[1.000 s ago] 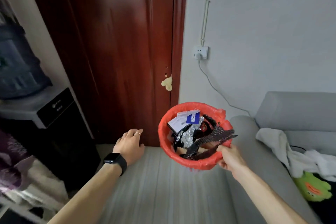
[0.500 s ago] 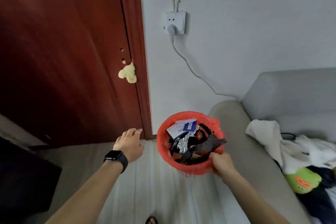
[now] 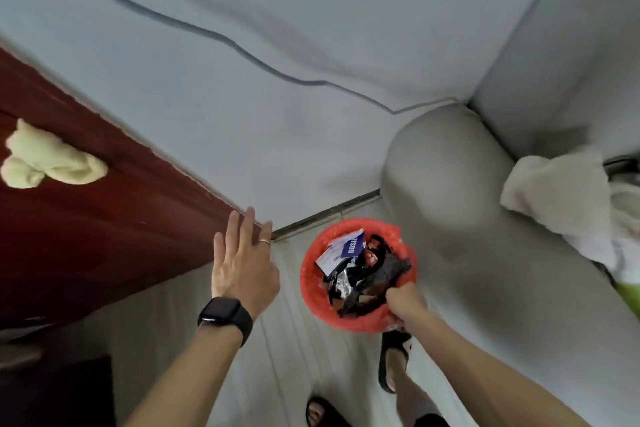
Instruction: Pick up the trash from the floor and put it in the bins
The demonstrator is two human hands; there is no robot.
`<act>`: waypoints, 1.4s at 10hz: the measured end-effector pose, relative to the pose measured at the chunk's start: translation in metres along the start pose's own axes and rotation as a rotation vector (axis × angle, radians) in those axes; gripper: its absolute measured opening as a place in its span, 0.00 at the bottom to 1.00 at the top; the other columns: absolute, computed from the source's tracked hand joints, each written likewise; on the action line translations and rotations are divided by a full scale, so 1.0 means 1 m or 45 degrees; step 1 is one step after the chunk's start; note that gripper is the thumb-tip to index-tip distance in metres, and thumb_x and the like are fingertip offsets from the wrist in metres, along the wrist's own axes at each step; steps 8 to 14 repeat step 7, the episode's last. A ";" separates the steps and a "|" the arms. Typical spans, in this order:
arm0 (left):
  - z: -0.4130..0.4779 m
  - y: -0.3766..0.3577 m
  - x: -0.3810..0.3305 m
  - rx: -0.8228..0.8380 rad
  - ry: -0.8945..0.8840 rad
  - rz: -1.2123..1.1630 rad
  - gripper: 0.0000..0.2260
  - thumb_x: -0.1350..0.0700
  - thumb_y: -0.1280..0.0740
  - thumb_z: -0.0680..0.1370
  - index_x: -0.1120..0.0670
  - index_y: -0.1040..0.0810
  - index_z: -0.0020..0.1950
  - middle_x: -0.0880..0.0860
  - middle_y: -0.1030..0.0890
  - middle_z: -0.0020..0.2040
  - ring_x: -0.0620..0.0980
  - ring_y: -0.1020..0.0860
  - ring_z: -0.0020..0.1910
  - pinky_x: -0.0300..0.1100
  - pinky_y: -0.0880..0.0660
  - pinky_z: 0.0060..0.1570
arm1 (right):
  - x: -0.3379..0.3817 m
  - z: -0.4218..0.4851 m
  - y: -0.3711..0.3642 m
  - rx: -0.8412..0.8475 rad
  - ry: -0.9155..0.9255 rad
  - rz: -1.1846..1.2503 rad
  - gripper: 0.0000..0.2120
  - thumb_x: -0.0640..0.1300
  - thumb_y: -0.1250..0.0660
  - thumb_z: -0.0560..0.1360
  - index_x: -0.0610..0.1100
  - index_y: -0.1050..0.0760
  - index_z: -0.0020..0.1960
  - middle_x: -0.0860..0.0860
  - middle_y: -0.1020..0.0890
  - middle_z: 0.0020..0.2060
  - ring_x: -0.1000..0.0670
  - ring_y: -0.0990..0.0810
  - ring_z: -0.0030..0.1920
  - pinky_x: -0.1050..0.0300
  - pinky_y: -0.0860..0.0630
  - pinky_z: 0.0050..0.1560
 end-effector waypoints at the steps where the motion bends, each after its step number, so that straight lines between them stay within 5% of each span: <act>1: 0.058 -0.028 -0.024 -0.032 -0.025 0.031 0.33 0.52 0.36 0.75 0.48 0.43 0.79 0.53 0.55 0.80 0.58 0.58 0.78 0.58 0.52 0.76 | 0.003 0.070 -0.015 0.010 -0.126 0.078 0.08 0.38 0.42 0.75 0.40 0.29 0.39 0.43 0.21 0.27 0.42 0.19 0.27 0.52 0.17 0.35; 2: 0.108 -0.058 -0.038 -0.030 -0.044 0.075 0.36 0.51 0.38 0.76 0.46 0.52 0.80 0.51 0.63 0.79 0.59 0.63 0.78 0.59 0.55 0.76 | 0.007 0.126 -0.032 -0.008 -0.178 0.153 0.03 0.38 0.42 0.77 0.40 0.30 0.49 0.41 0.22 0.35 0.43 0.20 0.29 0.53 0.18 0.31; 3: 0.148 -0.109 -0.050 -0.070 -0.057 0.104 0.40 0.53 0.36 0.75 0.45 0.56 0.80 0.51 0.67 0.78 0.60 0.64 0.77 0.61 0.56 0.75 | -0.003 0.197 -0.054 -0.023 -0.250 0.301 0.09 0.37 0.41 0.77 0.39 0.28 0.57 0.38 0.21 0.43 0.41 0.19 0.31 0.58 0.23 0.21; 4: 0.173 -0.149 -0.054 -0.155 -0.097 0.159 0.45 0.54 0.32 0.71 0.45 0.57 0.80 0.52 0.67 0.79 0.63 0.61 0.77 0.64 0.55 0.74 | -0.024 0.256 -0.077 -0.008 -0.327 0.574 0.14 0.35 0.42 0.76 0.42 0.28 0.60 0.40 0.20 0.51 0.42 0.18 0.34 0.58 0.23 0.24; 6: 0.227 -0.202 -0.034 -0.187 0.038 0.173 0.49 0.54 0.31 0.70 0.45 0.64 0.79 0.55 0.72 0.76 0.63 0.63 0.77 0.64 0.55 0.74 | -0.020 0.339 -0.124 0.146 -0.284 0.958 0.13 0.31 0.42 0.79 0.46 0.25 0.52 0.50 0.18 0.44 0.53 0.19 0.41 0.58 0.20 0.35; 7: 0.238 -0.214 -0.028 -0.167 0.003 0.196 0.49 0.56 0.30 0.70 0.44 0.62 0.79 0.56 0.73 0.76 0.63 0.63 0.77 0.64 0.55 0.74 | -0.032 0.355 -0.143 0.015 -0.362 0.992 0.13 0.31 0.39 0.75 0.42 0.24 0.56 0.48 0.19 0.44 0.53 0.22 0.38 0.64 0.22 0.30; 14: 0.238 -0.214 -0.028 -0.167 0.003 0.196 0.49 0.56 0.30 0.70 0.44 0.62 0.79 0.56 0.73 0.76 0.63 0.63 0.77 0.64 0.55 0.74 | -0.032 0.355 -0.143 0.015 -0.362 0.992 0.13 0.31 0.39 0.75 0.42 0.24 0.56 0.48 0.19 0.44 0.53 0.22 0.38 0.64 0.22 0.30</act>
Point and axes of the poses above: each hand's wrist, its own z-axis towards the middle knuckle, its own y-axis out of the back of the hand, x = y × z, the point moved 6 cm from there along z, towards the middle knuckle
